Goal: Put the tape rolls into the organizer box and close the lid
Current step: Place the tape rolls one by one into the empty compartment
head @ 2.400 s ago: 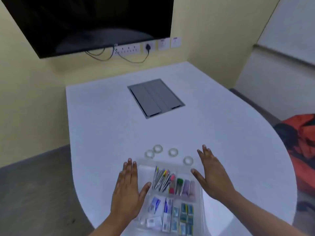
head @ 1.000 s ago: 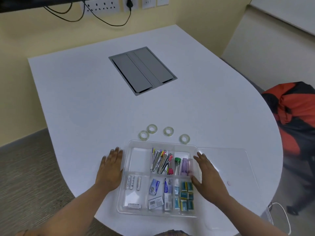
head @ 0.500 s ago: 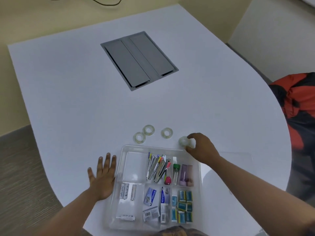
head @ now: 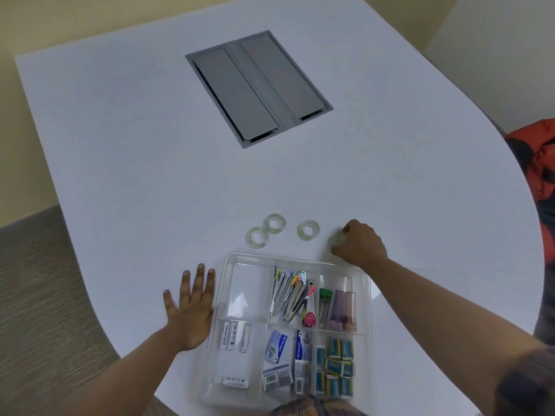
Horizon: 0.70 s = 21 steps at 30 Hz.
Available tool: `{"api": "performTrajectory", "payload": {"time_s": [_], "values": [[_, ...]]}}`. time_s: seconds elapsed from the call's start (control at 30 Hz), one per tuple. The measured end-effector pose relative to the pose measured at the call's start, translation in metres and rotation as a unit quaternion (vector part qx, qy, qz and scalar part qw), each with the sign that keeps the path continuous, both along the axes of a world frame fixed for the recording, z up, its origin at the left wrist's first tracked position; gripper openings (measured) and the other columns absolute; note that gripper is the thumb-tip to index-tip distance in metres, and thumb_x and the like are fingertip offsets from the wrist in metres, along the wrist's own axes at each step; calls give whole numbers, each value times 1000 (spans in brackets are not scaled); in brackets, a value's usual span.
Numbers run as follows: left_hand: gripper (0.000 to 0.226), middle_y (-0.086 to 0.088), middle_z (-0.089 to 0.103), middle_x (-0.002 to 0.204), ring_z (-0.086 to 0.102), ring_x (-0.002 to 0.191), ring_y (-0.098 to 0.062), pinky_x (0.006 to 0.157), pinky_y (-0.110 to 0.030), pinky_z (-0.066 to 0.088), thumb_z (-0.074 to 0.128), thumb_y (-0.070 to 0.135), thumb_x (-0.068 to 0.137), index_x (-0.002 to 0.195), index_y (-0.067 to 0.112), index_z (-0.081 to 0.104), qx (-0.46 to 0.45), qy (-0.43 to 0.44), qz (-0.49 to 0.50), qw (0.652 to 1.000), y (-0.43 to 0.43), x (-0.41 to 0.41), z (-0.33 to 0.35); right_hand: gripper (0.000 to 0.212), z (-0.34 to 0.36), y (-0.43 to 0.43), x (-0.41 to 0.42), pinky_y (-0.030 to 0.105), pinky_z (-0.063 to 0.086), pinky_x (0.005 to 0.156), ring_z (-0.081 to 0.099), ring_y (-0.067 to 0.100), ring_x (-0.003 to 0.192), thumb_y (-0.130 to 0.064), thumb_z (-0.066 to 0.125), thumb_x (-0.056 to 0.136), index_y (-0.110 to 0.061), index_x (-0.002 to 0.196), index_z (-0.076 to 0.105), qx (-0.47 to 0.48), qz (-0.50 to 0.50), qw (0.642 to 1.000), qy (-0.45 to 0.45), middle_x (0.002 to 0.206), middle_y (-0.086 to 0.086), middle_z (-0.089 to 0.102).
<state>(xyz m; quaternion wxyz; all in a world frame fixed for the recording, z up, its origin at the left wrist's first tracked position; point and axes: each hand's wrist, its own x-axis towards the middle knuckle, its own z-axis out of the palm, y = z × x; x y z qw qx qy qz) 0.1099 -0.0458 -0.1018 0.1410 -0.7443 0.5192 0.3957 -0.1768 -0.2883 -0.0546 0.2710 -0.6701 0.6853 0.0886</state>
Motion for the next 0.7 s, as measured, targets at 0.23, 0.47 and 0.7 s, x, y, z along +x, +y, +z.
{"api": "performTrajectory", "payload": {"time_s": [0.23, 0.47, 0.7], "values": [[81, 6, -58, 135, -53, 122, -19, 106, -63, -20, 25, 50, 98, 130, 26, -45, -5, 11, 13, 1000, 1, 0, 6, 32, 38, 39, 23, 31, 49, 70, 62, 14, 86, -33, 76, 72, -27, 99, 60, -129, 29, 974, -187, 106, -6, 61], [80, 7, -56, 135, -51, 124, -20, 106, -64, -19, 25, 48, 98, 133, 26, -43, -11, 14, 9, 1000, 0, -1, 6, 21, 54, 99, 62, 32, 48, 81, 54, 16, 107, -25, 74, 77, -23, 98, 73, -102, 280, 932, -208, 124, -4, 59], [81, 12, -60, 131, -55, 119, -16, 105, -61, -23, 23, 56, 96, 129, 31, -46, -21, 13, -1, 1000, 3, 1, 1, 24, 37, 128, 85, 35, 38, 73, 53, 25, 91, -19, 64, 85, -23, 109, 70, -95, 444, 889, -65, 97, 3, 59]]}}
